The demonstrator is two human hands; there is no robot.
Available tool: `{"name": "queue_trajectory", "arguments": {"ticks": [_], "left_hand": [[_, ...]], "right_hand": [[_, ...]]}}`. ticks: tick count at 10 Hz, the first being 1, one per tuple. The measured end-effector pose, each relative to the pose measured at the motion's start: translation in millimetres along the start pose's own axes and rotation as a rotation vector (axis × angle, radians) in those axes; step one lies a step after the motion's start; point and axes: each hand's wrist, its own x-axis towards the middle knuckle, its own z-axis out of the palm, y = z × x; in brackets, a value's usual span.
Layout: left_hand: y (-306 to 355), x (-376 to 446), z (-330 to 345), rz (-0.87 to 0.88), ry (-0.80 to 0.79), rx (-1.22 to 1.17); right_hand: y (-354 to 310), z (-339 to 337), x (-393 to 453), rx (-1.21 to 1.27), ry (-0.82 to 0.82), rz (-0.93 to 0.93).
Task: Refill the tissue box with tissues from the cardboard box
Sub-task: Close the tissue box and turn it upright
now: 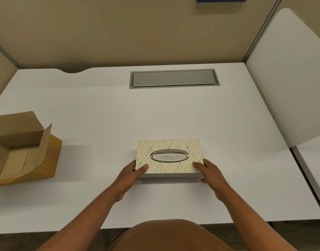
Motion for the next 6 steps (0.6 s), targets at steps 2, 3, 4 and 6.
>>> {"name": "queue_trajectory", "arguments": {"ticks": [2, 3, 4, 6], "left_hand": [[11, -2, -10, -0.014, -0.006, -0.011], [17, 5, -15, -0.014, 0.053, 0.056], [40, 8, -21, 0.047, 0.162, 0.205], [130, 13, -31, 0.357, 0.24, 0.406]], "right_hand": [[-26, -6, 9, -0.337, 0.198, -0.28], [-40, -7, 17, -0.621, 0.228, -0.455], [-69, -7, 23, -0.805, 0.263, -0.607], [-154, -5, 32, -0.974, 0.368, -0.811]]}}
